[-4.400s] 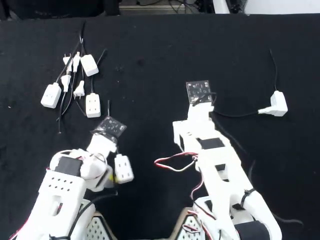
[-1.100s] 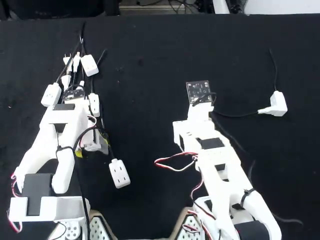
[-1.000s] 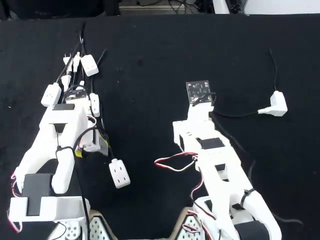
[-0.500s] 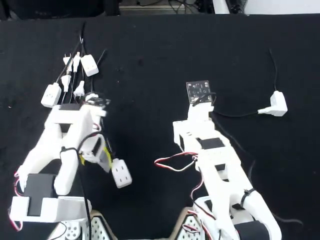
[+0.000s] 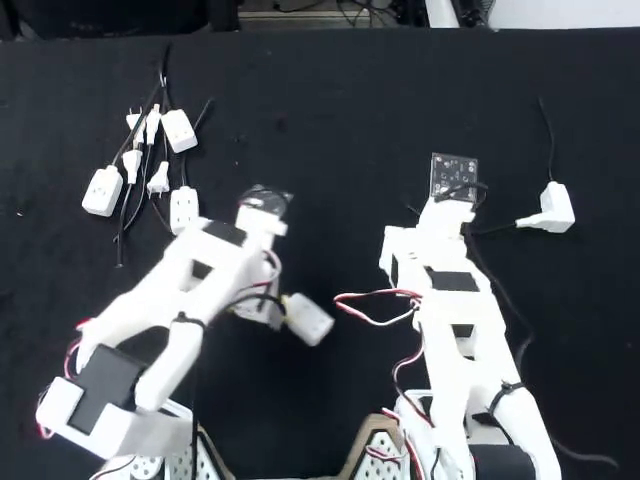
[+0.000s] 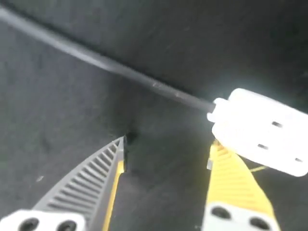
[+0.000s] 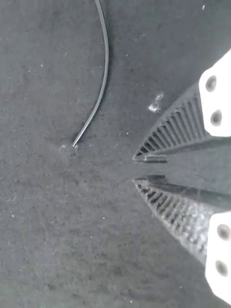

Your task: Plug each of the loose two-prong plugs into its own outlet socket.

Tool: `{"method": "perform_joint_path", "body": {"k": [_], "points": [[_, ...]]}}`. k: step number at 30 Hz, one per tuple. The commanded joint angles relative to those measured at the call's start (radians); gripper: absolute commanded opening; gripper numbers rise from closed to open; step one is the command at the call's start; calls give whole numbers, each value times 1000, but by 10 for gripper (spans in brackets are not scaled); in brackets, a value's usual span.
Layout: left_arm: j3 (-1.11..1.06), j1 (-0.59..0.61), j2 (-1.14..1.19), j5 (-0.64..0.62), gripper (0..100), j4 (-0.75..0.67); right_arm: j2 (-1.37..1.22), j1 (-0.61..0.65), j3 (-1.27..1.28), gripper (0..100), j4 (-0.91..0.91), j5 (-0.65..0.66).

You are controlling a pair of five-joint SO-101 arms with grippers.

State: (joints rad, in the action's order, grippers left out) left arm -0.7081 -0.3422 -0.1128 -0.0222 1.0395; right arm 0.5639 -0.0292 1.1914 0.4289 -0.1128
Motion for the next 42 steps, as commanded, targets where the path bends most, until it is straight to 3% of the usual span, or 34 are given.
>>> {"method": "perform_joint_path", "body": {"k": [1,5,11,14,18,21,28,36,42], "points": [[54,-68,-11,-84,290,-86,36,-17,-62,53,5,-11],[54,-31,-17,-100,290,-95,36,-17,-61,53,5,-11],[142,116,-17,-25,286,57,33,-15,-62,53,5,-11],[211,228,-5,-123,289,48,33,-15,-62,53,5,-11],[200,331,37,-276,290,-117,35,-15,-62,53,5,-11],[193,352,112,-316,290,-181,35,-15,-62,53,5,-11],[206,364,218,-319,287,-181,35,5,-62,53,5,-11],[208,397,213,-310,289,25,35,31,-59,53,5,-9],[208,522,212,-310,289,44,35,32,-59,53,5,-9]]}}
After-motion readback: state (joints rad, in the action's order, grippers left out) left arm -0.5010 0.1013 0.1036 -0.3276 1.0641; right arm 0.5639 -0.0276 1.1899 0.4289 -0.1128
